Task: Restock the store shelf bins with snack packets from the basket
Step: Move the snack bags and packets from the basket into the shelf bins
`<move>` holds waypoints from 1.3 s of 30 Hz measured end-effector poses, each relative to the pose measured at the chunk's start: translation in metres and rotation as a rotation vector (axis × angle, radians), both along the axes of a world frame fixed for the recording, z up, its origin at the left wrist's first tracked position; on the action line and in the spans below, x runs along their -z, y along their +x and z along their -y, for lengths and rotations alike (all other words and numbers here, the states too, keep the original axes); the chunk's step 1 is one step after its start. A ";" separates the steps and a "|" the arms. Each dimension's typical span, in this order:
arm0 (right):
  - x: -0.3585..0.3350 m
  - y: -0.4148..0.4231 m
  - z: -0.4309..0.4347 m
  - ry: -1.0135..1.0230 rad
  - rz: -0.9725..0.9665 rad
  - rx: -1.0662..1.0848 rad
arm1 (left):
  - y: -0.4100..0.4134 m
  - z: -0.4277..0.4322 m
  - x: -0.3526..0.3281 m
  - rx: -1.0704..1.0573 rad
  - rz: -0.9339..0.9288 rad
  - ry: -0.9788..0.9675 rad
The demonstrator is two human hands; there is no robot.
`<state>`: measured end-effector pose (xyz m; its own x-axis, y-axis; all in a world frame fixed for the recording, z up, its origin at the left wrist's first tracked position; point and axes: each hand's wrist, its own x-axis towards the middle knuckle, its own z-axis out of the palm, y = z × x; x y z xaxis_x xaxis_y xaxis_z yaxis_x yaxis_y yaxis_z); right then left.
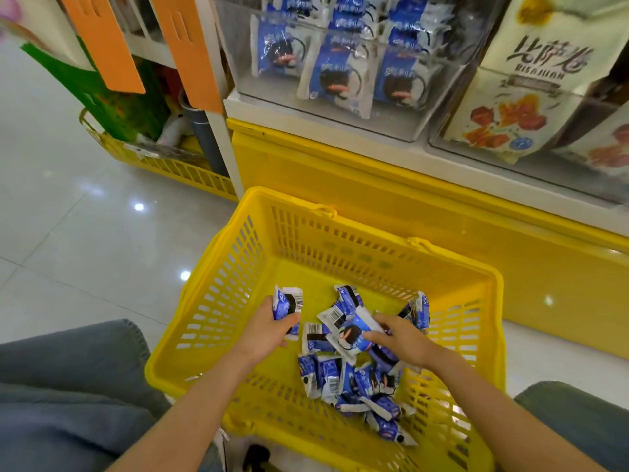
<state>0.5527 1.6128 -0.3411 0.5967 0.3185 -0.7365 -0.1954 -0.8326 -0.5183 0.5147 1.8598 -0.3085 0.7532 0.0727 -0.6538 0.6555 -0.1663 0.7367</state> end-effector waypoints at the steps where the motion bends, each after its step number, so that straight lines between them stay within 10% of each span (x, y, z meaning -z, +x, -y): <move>1: -0.015 0.003 -0.003 0.054 -0.042 -0.026 | 0.000 0.000 -0.002 -0.016 -0.020 -0.003; 11: -0.130 -0.001 -0.030 0.293 0.003 0.035 | -0.009 0.020 -0.079 0.287 0.015 -0.386; 25: -0.216 -0.014 -0.066 0.878 -0.039 0.529 | -0.007 0.031 -0.143 -0.200 0.409 -0.502; 39: -0.266 0.018 -0.095 0.714 0.140 0.477 | 0.025 -0.016 -0.206 -0.190 0.493 -0.516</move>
